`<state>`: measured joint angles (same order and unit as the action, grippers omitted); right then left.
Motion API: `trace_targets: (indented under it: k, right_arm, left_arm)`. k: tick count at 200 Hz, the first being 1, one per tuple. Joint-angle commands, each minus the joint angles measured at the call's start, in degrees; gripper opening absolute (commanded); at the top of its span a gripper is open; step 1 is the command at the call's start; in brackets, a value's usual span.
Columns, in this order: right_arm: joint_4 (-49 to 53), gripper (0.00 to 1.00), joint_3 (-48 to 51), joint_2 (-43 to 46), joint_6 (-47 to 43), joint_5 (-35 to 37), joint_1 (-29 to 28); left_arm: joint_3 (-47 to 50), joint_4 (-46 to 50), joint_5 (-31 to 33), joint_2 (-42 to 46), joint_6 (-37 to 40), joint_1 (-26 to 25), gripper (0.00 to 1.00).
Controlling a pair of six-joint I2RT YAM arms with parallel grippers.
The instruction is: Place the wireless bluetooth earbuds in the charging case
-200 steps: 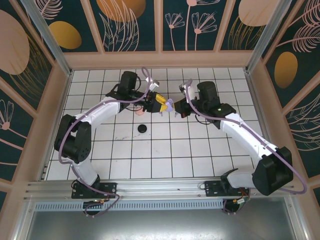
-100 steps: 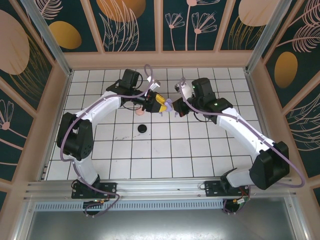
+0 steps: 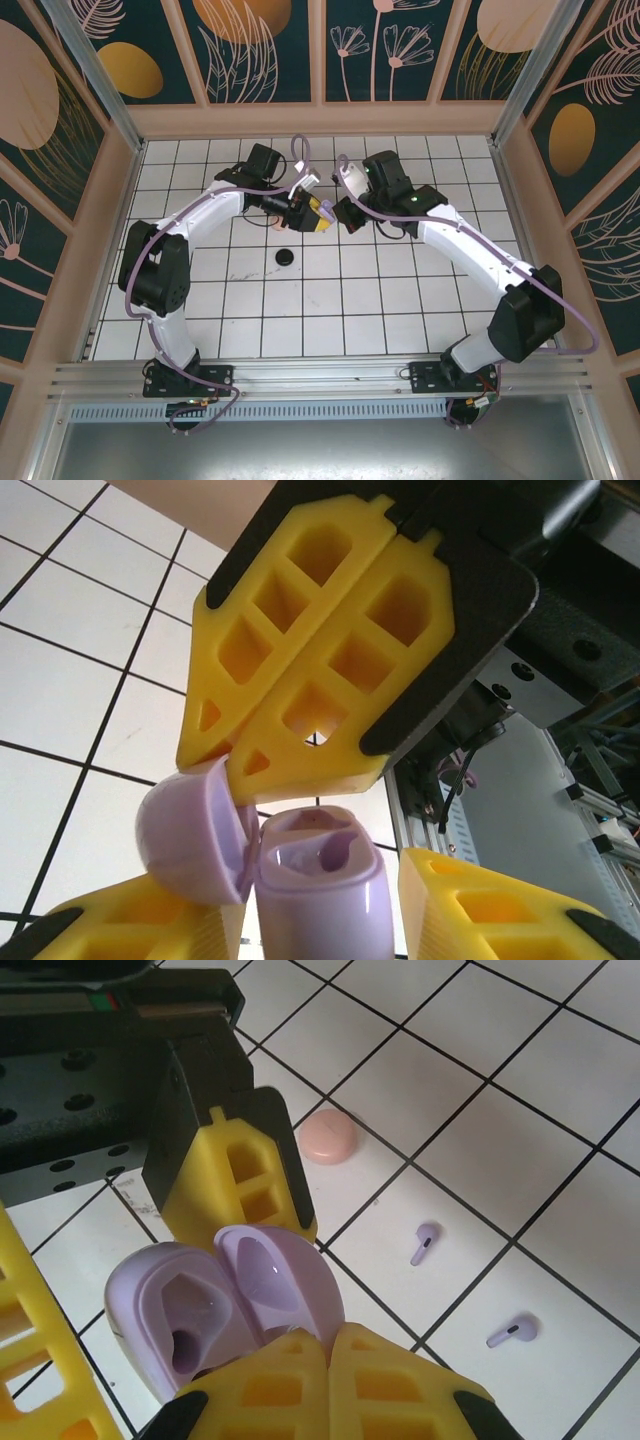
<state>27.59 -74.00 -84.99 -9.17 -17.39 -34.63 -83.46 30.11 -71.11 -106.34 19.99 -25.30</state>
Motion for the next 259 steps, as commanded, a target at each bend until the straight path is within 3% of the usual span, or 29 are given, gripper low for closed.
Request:
trace_targets:
  k: [1,41,94,112,121,141,168,190,225,259]
  right_arm:
    - [2.27,0.00,-2.55,-0.76,-1.71,1.30,-0.60]
    - [2.99,0.00,-3.11,-1.29,-1.97,1.37,-0.90]
    - [2.10,0.00,-3.77,-1.47,-1.18,2.95,-1.13]
    - [1.05,0.33,-4.28,-0.34,0.29,4.20,-0.96]
    - [0.66,0.46,-4.48,0.69,1.24,4.42,-0.68]
    - [0.38,0.57,-4.32,3.84,3.10,3.18,0.26]
    - [-1.15,0.59,-0.69,10.11,6.71,2.86,1.90]
    - [-4.46,0.61,4.83,14.98,11.51,3.39,2.98]
    - [-10.70,0.61,11.88,14.95,19.59,7.66,2.99]
    - [-11.51,0.60,10.59,4.23,24.46,9.24,2.99]
  left_arm:
    - [-2.46,2.93,-0.96,-1.27,3.71,-0.01,0.41]
    - [-3.86,5.23,-1.90,-2.37,5.58,-0.02,0.35]
    - [-3.77,5.15,-3.02,-2.99,6.20,-0.01,0.03]
    - [-2.79,2.85,-3.24,-2.59,5.11,-0.01,0.00]
    - [-1.46,-1.17,-2.93,-1.98,2.24,-0.06,0.00]
    - [4.77,-18.73,0.30,1.24,-10.37,0.37,0.00]
    - [12.33,-40.25,5.56,5.52,-25.16,3.07,0.00]
    - [17.11,-52.64,11.64,9.62,-32.46,5.30,0.00]
    - [24.51,-64.44,24.75,17.98,-34.92,5.80,0.00]
    - [35.40,-76.75,38.55,28.03,-35.02,5.81,0.00]
